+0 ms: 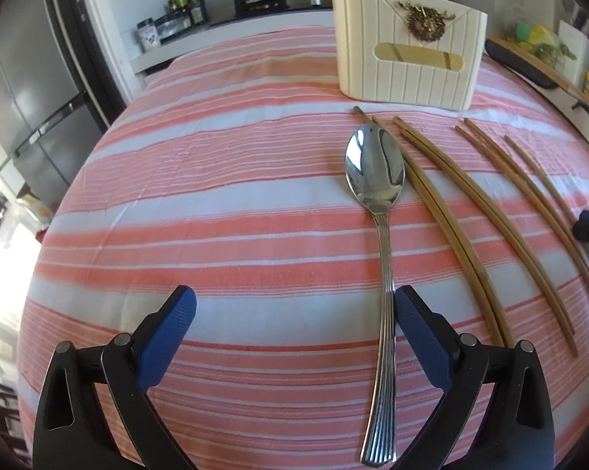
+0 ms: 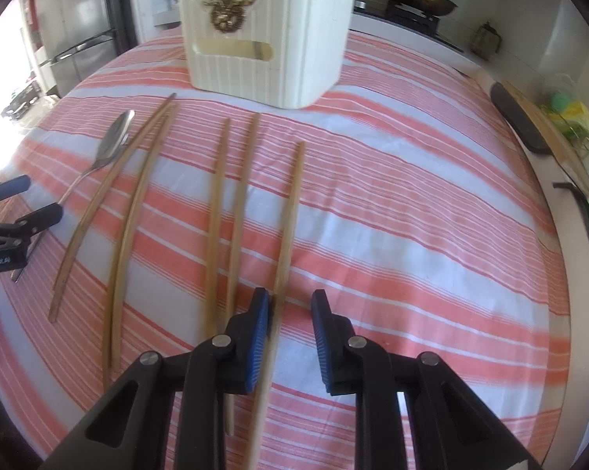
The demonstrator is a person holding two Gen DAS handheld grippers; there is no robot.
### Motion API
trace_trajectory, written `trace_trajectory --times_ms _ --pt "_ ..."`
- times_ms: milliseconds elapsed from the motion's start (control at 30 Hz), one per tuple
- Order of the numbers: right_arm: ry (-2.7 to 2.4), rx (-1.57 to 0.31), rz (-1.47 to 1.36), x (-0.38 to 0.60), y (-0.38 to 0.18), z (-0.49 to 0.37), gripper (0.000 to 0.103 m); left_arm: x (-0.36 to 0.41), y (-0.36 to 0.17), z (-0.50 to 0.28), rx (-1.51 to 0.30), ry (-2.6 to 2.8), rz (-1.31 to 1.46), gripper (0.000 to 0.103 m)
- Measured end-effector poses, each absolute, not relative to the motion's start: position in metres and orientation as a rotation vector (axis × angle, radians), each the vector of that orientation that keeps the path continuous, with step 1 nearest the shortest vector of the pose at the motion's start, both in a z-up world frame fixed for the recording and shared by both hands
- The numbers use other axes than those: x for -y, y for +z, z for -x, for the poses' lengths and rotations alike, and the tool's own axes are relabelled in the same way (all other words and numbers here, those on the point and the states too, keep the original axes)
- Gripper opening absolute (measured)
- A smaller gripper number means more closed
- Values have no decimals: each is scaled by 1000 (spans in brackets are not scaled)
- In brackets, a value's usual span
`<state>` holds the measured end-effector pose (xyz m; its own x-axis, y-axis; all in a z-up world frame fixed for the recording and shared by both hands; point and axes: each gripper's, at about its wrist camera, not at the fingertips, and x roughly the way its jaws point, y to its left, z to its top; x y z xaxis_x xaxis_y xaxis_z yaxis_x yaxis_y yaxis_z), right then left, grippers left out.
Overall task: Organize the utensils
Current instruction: 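Grasp another wooden chopstick with the right tool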
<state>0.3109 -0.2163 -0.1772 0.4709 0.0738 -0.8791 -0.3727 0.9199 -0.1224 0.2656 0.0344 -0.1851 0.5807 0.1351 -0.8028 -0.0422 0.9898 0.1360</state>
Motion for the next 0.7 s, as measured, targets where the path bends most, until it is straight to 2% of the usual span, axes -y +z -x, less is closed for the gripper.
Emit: trace_trajectory --times_ms 133,433,600,700 --pt "211 -1047 289 232 -177 -306 19 -34 -185 -263 -923 78 -162 103" --pt "223 -999 283 238 -176 -292 20 -55 -190 -270 -977 32 14 103" --pt "237 -998 259 243 -177 -294 21 -53 -190 -265 -969 30 14 103" --pt "238 -1023 239 247 -176 -295 28 -53 -190 -263 -974 24 11 103"
